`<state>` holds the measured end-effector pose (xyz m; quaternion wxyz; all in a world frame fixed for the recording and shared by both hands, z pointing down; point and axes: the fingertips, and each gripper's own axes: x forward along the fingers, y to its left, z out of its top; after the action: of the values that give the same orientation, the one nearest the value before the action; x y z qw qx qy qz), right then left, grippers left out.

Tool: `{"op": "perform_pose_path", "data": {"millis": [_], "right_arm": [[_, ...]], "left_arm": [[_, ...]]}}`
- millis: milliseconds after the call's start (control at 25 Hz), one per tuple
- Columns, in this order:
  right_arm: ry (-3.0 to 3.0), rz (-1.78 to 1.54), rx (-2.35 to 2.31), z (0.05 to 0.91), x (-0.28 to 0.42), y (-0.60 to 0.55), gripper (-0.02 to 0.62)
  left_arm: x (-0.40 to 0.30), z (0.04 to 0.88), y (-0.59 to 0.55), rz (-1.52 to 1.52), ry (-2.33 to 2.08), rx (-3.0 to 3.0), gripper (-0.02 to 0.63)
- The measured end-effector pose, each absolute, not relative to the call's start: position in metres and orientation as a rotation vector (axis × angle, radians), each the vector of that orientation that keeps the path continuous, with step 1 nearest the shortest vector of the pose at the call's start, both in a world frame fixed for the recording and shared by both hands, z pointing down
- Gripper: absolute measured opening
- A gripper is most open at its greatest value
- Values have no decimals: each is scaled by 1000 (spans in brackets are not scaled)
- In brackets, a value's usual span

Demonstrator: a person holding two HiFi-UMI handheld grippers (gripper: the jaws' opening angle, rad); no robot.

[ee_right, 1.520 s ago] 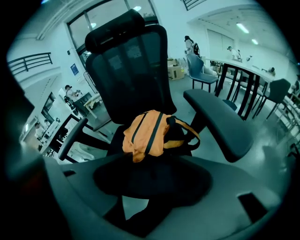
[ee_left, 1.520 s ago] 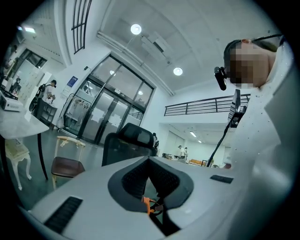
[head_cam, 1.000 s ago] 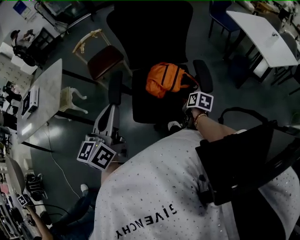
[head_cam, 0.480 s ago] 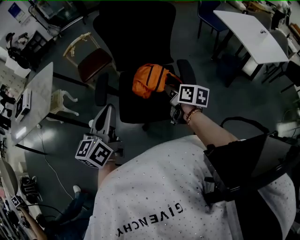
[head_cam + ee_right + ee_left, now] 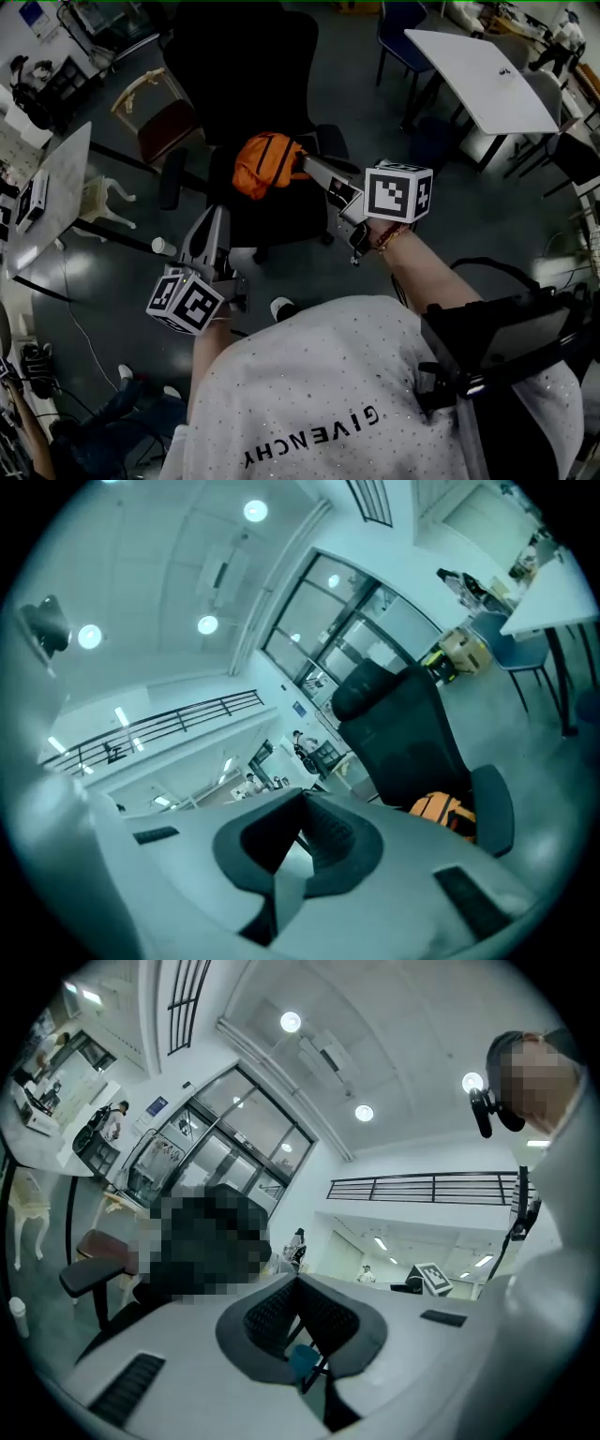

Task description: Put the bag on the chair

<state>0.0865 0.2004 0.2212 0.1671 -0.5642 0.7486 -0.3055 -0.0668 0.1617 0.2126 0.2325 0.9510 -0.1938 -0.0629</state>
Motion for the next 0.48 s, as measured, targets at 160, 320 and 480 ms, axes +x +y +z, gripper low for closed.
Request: {"op": "perform_pose_path", "data": {"millis": [160,320,480], "right_arm": [[2248,-760,-1588,220,92,238,-2],[2307,-797,-1527,240,90,272,-2],[2320,-876,-1520,254,86,287,-2]], "left_arm": [[-45,219,208,-176,-548,2645,0],[-35,235,247,-162,-589,2644,0],[-41,246,270,-136,-608,2601,0]]}}
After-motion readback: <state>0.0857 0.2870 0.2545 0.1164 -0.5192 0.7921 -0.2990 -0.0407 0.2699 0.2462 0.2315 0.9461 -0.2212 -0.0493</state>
